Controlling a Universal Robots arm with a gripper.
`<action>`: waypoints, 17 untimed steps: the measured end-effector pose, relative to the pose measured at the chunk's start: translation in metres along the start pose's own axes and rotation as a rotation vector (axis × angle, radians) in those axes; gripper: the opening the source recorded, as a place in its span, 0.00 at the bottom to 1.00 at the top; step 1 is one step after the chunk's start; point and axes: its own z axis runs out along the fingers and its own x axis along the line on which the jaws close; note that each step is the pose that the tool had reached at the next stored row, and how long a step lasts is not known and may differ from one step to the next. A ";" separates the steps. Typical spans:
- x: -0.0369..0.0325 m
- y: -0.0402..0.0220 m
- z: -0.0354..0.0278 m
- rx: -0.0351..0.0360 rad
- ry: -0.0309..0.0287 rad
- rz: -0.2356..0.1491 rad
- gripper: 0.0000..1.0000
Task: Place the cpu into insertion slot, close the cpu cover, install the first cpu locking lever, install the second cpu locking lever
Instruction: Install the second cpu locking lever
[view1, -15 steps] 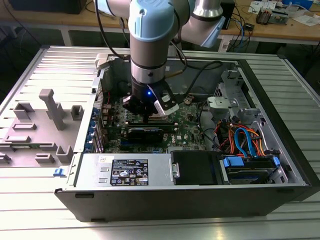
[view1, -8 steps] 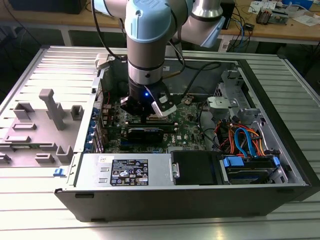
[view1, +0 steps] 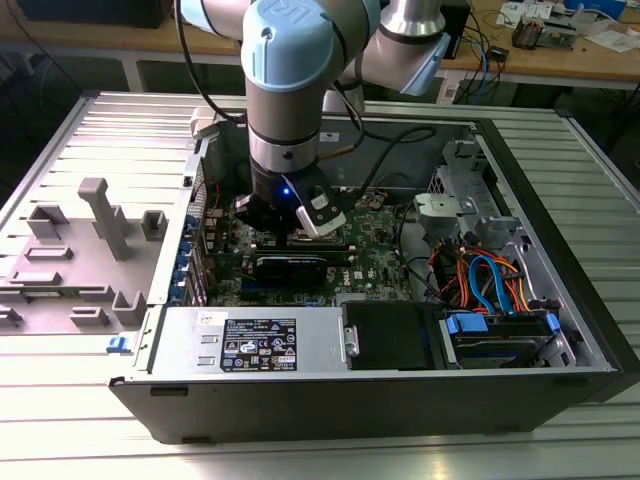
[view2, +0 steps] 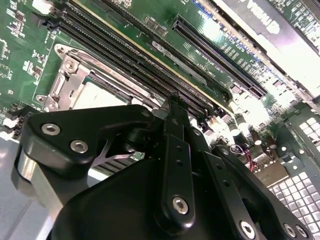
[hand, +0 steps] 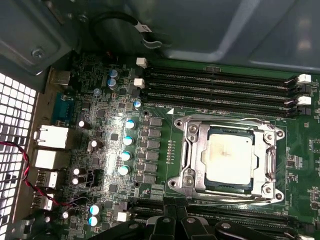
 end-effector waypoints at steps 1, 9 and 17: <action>0.0000 0.0000 0.0002 -0.0053 0.0005 0.000 0.11; 0.0000 -0.0006 0.0050 -0.0355 0.0019 0.000 0.11; 0.0000 -0.0014 0.0107 -0.0553 0.0002 -0.001 0.11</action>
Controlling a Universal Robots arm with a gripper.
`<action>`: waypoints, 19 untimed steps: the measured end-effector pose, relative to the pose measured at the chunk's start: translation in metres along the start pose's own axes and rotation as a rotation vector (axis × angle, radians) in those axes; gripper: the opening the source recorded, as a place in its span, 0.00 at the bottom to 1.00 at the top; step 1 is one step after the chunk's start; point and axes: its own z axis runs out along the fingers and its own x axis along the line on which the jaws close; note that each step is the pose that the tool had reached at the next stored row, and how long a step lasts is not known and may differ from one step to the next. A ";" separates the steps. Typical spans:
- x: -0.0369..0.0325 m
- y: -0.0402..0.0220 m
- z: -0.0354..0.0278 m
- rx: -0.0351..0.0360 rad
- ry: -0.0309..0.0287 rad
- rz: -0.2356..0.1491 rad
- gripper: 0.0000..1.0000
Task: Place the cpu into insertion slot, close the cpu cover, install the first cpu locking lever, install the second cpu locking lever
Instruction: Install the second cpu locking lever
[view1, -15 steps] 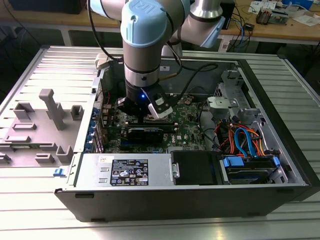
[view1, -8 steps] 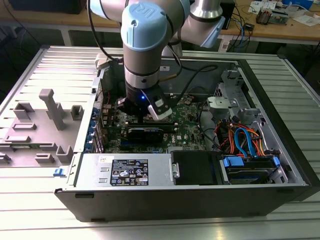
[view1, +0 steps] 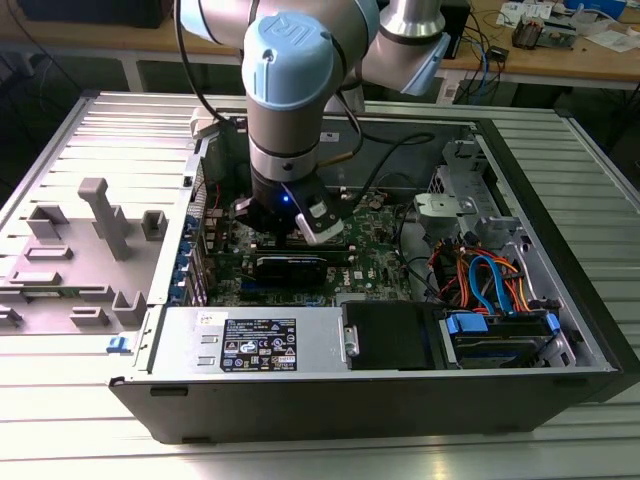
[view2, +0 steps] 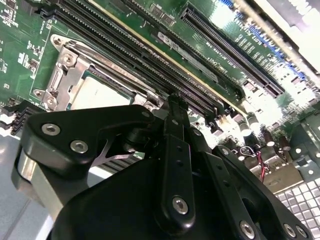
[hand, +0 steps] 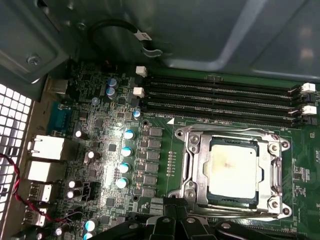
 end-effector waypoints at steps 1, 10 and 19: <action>0.0001 -0.0002 0.0004 -0.0031 -0.0002 0.000 0.11; 0.0021 -0.0003 0.0032 -0.0296 -0.0034 -0.002 0.11; 0.0037 -0.0003 0.0044 -0.0229 -0.0027 -0.002 0.11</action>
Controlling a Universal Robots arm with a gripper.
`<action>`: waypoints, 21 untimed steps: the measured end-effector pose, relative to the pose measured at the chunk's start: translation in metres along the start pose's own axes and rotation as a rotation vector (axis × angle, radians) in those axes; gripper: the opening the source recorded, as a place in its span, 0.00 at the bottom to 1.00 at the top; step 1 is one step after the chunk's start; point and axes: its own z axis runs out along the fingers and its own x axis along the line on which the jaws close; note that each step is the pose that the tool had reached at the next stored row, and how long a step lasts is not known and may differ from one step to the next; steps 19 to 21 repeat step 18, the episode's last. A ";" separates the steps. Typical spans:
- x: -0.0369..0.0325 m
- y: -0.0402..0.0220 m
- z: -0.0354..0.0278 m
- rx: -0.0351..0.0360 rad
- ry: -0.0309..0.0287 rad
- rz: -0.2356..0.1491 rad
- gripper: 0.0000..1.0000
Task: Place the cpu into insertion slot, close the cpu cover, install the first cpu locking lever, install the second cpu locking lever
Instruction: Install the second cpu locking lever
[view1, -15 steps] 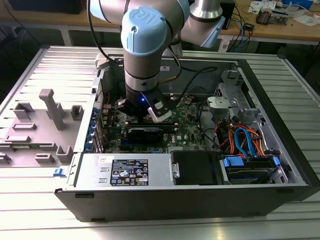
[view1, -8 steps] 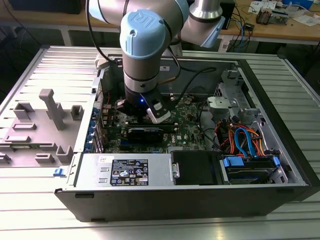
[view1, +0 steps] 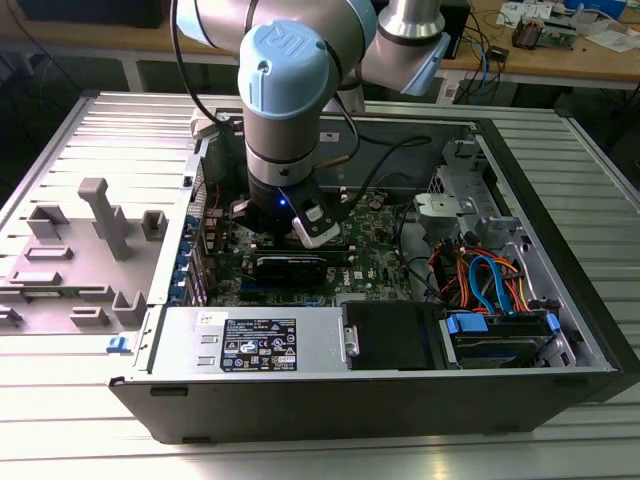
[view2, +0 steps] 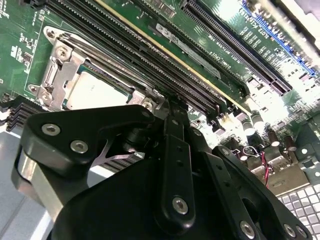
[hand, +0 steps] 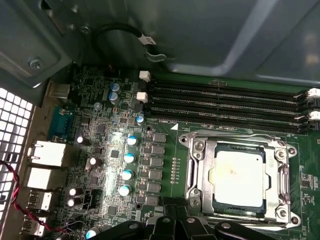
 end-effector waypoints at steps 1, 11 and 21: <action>0.0000 0.0002 -0.0012 -0.0001 0.0000 0.000 0.11; 0.0001 0.0030 -0.0138 -0.0004 0.0002 0.000 0.11; 0.0001 0.0032 -0.0149 -0.0002 0.0004 0.000 0.11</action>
